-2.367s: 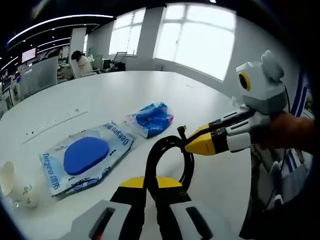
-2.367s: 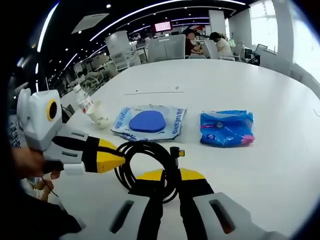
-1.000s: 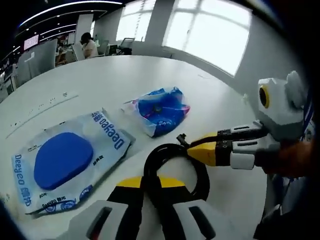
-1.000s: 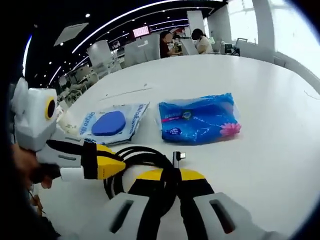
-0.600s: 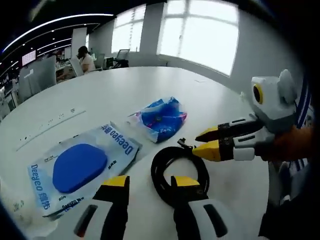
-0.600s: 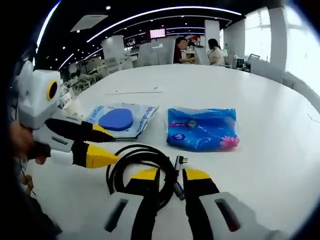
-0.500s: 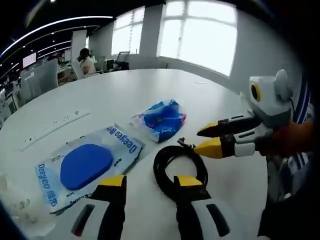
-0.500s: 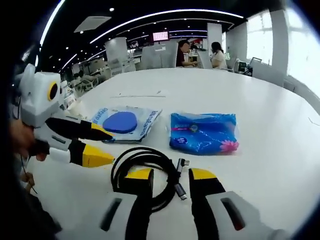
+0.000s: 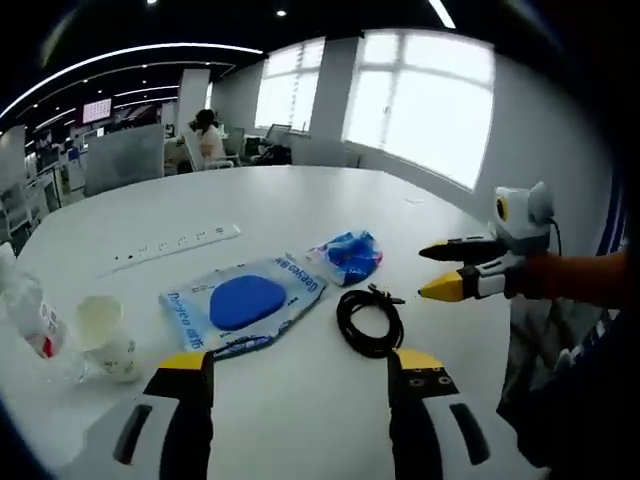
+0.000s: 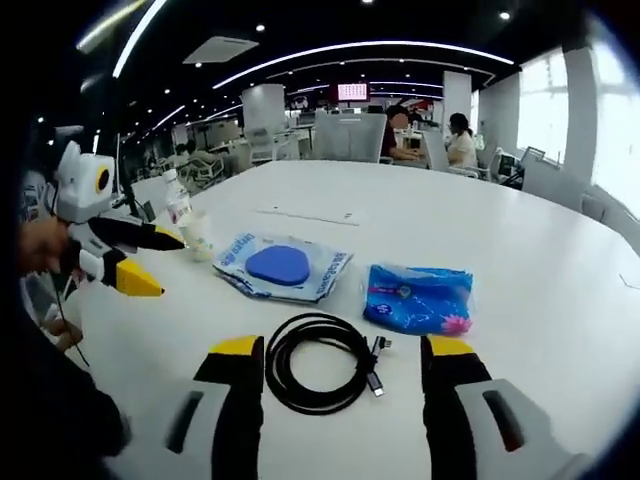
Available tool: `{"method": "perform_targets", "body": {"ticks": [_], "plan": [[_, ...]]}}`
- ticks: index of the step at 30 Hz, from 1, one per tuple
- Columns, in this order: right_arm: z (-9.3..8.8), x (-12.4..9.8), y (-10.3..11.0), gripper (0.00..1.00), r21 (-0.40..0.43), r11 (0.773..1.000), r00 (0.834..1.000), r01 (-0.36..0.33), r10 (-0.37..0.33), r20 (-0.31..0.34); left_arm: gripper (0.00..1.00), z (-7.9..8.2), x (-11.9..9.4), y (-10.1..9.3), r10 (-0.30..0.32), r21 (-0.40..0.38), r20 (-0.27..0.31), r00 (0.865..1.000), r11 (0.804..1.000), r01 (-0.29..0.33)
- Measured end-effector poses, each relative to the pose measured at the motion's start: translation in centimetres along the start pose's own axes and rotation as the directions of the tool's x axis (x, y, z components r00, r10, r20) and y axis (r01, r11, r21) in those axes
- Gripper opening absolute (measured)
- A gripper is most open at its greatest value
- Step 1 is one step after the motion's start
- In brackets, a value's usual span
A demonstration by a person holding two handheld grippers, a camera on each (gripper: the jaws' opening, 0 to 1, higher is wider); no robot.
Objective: Arrange the tabletop items into an orderly group along one side of the table until the central work area is clear of visible clutter.
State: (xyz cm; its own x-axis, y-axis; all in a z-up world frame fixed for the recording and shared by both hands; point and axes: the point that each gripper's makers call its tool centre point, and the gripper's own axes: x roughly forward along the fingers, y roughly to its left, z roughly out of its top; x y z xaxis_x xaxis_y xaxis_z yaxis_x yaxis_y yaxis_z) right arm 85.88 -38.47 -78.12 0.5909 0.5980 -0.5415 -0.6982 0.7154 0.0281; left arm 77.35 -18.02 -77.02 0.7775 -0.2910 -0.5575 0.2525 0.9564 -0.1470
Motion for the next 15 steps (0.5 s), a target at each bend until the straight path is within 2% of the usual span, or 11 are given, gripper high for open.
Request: {"method": "perform_targets", "body": {"ticks": [4, 10, 15], "plan": [[0.1, -0.9, 0.4, 0.69, 0.003, 1.000, 1.000, -0.004, 0.004, 0.005, 0.78, -1.2, -2.3, 2.0, 0.039, -0.018, -0.005, 0.999, 0.999, -0.039], [0.7, -2.2, 1.4, 0.84, 0.019, 1.000, 0.999, -0.022, 0.022, 0.028, 0.86, -2.2, -6.0, 4.6, 0.093, -0.063, -0.004, 0.996, 0.994, -0.093], [0.9, -2.8, 1.8, 0.93, 0.000, 1.000, 0.999, -0.018, 0.018, 0.029, 0.94, -2.0, -8.9, 6.0, 0.139, -0.115, 0.034, 0.990, 0.984, -0.134]]}}
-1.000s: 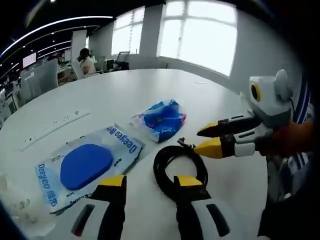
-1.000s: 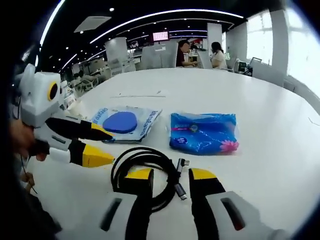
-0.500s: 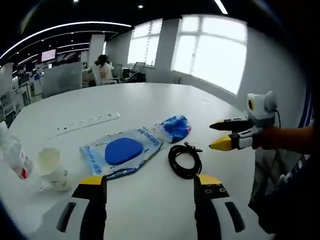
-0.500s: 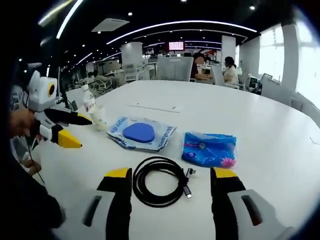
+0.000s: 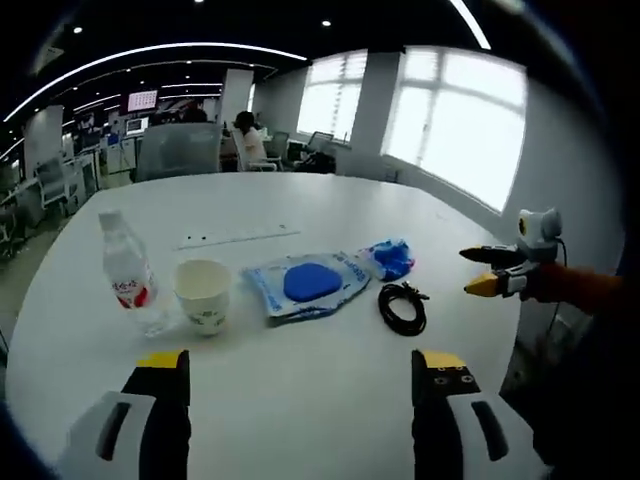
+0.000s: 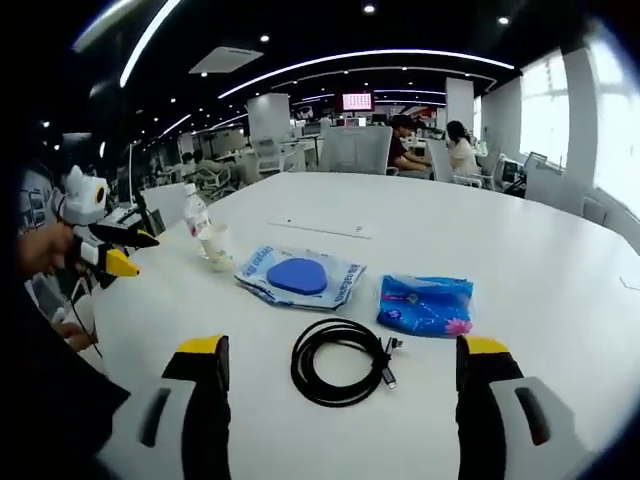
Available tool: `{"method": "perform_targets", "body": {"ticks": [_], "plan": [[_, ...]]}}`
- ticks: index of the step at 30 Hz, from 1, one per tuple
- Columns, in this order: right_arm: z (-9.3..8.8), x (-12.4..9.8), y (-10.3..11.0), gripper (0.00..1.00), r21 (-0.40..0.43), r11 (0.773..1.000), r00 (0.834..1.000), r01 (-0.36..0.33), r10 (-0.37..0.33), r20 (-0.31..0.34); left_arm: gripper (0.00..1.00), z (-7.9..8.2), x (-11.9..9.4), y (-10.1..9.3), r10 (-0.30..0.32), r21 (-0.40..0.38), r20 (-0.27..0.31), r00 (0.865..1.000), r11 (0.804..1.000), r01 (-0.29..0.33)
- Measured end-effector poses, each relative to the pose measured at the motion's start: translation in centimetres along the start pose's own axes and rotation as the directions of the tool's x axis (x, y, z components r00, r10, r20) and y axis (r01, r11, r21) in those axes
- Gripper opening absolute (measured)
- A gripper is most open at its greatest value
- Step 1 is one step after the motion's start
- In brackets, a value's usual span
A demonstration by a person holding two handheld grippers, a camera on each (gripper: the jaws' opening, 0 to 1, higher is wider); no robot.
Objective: Arrange the tabletop items into an orderly group along one side of the table until the central work area is clear of visible clutter.
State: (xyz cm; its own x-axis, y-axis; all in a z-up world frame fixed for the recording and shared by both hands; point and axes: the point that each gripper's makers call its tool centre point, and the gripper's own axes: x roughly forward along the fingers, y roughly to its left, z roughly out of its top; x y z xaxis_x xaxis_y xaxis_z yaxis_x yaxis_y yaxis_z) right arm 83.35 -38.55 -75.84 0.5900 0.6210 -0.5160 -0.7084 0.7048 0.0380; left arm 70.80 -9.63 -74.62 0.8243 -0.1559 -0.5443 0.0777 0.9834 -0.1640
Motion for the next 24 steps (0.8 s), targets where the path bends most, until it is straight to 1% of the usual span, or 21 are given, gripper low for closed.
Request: {"method": "perform_targets", "body": {"ticks": [3, 5, 8, 9, 12, 13, 16, 19, 24], "plan": [[-0.1, -0.2, 0.1, 0.99, 0.018, 1.000, 1.000, -0.003, 0.003, -0.011, 0.97, 0.4, -1.2, 0.4, 0.022, 0.004, 0.005, 1.000, 1.000, -0.022], [0.0, -0.4, 0.3, 1.00, 0.028, 1.000, 1.000, -0.007, 0.008, -0.020, 1.00, 0.7, -1.9, 0.3, 0.028, 0.002, 0.002, 1.000, 1.000, -0.028], [0.4, -0.7, 0.4, 1.00, 0.035, 0.999, 1.000, -0.016, 0.017, -0.017, 1.00, 0.4, -2.6, 0.4, 0.013, -0.017, -0.006, 1.000, 1.000, -0.014], [0.6, -0.8, 0.5, 1.00, 0.036, 0.999, 1.000, -0.021, 0.022, -0.015, 1.00, -0.1, -2.8, 0.7, 0.010, -0.020, -0.009, 1.000, 1.000, -0.010], [1.0, -1.2, 0.6, 1.00, 0.035, 0.999, 1.000, -0.024, 0.025, -0.018, 1.00, -0.1, -3.4, 0.7, 0.018, -0.018, -0.013, 1.000, 1.000, -0.018], [1.2, -1.3, 0.5, 1.00, 0.037, 0.999, 1.000, -0.022, 0.023, -0.019, 1.00, -0.2, -3.5, 1.2, 0.021, -0.021, -0.012, 1.000, 1.000, -0.021], [1.3, -1.5, 0.6, 1.00, 0.035, 0.999, 1.000, -0.015, 0.016, -0.016, 1.00, -0.2, -3.6, 1.6, 0.020, -0.031, -0.009, 1.000, 0.999, -0.020], [1.1, -1.5, 0.4, 1.00, 0.032, 0.999, 1.000, -0.012, 0.013, -0.023, 1.00, 0.1, -3.5, 2.1, 0.015, -0.033, -0.002, 1.000, 0.999, -0.016], [0.7, -1.7, 0.3, 1.00, 0.033, 0.999, 0.999, -0.002, 0.003, -0.034, 1.00, 0.9, -3.4, 1.3, 0.000, -0.040, 0.012, 1.000, 0.999, 0.000]]}}
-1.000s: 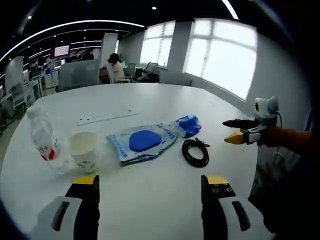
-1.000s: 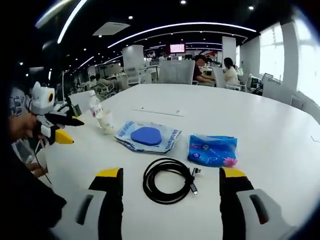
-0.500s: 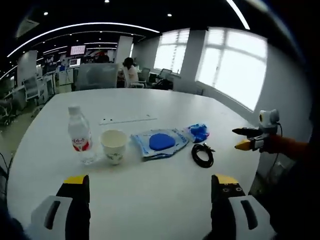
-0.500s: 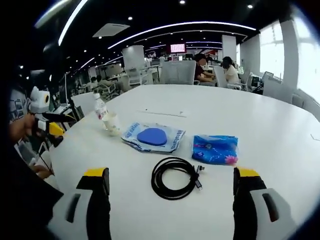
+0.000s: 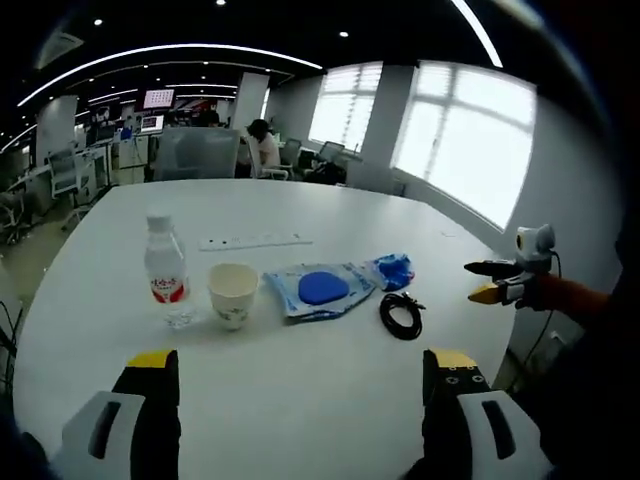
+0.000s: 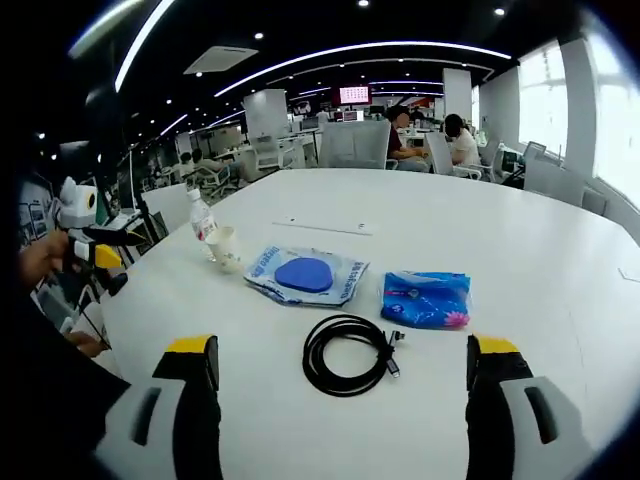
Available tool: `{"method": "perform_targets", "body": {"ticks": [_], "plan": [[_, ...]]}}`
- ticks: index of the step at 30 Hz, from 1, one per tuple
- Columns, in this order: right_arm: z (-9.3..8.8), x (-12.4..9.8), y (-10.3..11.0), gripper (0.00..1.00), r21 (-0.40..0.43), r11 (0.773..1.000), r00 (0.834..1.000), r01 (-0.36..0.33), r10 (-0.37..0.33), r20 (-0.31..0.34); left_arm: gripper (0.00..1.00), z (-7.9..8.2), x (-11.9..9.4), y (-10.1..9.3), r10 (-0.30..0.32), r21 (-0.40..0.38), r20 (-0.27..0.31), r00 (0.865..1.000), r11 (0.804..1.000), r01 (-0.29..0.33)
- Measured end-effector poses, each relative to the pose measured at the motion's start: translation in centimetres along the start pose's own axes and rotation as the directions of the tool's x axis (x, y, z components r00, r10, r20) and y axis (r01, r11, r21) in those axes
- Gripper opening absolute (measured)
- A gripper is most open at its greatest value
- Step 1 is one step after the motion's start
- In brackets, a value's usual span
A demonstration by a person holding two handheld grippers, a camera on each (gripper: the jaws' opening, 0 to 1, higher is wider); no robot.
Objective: Arrange the tabletop items into an orderly group along one side of the table until the central work area is clear of visible clutter.
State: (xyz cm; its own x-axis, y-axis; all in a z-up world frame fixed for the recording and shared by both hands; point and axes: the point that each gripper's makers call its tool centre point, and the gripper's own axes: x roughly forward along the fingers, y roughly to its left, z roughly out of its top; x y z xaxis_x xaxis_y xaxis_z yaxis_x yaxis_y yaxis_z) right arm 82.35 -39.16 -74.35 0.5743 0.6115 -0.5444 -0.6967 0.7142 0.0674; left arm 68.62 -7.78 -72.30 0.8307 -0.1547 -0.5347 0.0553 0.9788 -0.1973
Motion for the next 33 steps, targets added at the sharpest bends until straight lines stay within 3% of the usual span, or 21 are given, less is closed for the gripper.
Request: {"method": "perform_targets", "body": {"ticks": [4, 10, 18, 24, 33], "plan": [[-0.2, -0.1, -0.3, 1.00, 0.004, 1.000, 1.000, 0.009, -0.009, -0.008, 1.00, 0.5, 0.0, -0.6, -0.009, -0.012, 0.014, 1.000, 1.000, 0.009], [0.2, -0.3, -0.1, 1.00, -0.001, 1.000, 1.000, 0.009, -0.009, -0.003, 1.00, -0.4, -0.3, -0.1, 0.030, 0.062, -0.010, 1.000, 0.998, -0.029], [0.5, -0.5, 0.0, 1.00, -0.001, 1.000, 1.000, 0.010, -0.010, 0.002, 1.00, -0.9, -0.4, 3.4, 0.107, 0.076, 0.007, 0.994, 0.991, -0.107], [0.0, -0.2, -0.9, 1.00, -0.004, 1.000, 1.000, 0.016, -0.016, -0.016, 1.00, -1.5, 0.3, 4.6, 0.089, 0.104, -0.020, 0.996, 0.991, -0.087], [-0.5, -0.1, -1.8, 1.00, -0.005, 0.999, 0.999, 0.034, -0.034, -0.034, 1.00, -1.6, 0.4, 3.1, 0.090, 0.089, -0.046, 0.995, 0.992, -0.086]]}}
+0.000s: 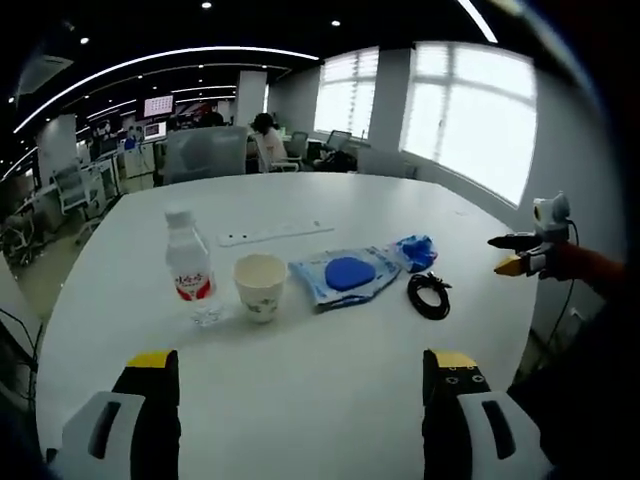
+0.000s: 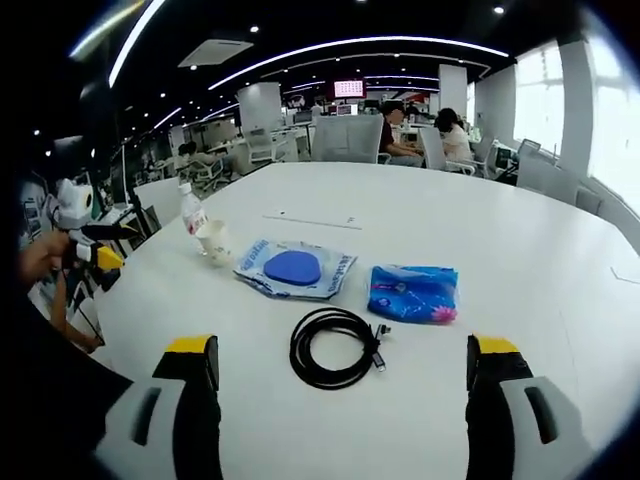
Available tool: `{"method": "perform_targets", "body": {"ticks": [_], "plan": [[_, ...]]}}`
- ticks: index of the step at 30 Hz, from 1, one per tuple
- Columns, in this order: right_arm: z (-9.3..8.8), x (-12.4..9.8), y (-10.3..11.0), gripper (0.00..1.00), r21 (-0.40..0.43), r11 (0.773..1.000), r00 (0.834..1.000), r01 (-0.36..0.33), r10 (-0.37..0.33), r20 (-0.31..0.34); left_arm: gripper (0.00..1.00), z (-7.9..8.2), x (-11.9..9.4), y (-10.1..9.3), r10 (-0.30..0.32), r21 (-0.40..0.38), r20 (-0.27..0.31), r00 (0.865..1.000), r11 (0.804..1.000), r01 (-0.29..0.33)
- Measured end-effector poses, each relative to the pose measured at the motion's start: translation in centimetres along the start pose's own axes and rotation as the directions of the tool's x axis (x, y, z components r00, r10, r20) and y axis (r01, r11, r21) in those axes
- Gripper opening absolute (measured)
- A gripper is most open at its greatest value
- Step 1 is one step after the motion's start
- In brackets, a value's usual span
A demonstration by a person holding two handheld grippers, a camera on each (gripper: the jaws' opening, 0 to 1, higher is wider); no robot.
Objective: Arrange the tabletop items into an orderly group along one side of the table until the central work area is clear of visible clutter.
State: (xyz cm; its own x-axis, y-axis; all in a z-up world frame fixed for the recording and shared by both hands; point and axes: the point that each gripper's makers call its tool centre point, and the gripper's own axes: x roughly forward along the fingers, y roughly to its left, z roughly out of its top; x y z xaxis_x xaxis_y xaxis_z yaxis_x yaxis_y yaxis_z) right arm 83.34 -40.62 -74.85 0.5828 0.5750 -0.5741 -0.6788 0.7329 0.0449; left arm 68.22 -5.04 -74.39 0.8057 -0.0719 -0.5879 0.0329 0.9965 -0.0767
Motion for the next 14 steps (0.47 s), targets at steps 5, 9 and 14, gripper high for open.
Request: {"method": "perform_targets", "body": {"ticks": [5, 9, 14], "plan": [[-0.05, 0.12, 0.06, 1.00, 0.000, 1.000, 1.000, -0.002, 0.002, -0.001, 1.00, -0.09, 0.09, -0.51, -0.002, -0.007, -0.015, 1.000, 1.000, 0.002], [-0.16, 0.23, 0.06, 1.00, 0.002, 1.000, 1.000, -0.002, 0.002, -0.008, 1.00, -0.09, 0.21, -0.29, -0.002, -0.010, -0.016, 1.000, 1.000, 0.002], [-0.25, 0.31, -0.27, 1.00, 0.008, 1.000, 1.000, 0.001, -0.001, -0.012, 1.00, -0.20, 0.37, 0.17, 0.004, -0.012, -0.029, 1.000, 1.000, -0.004]]}}
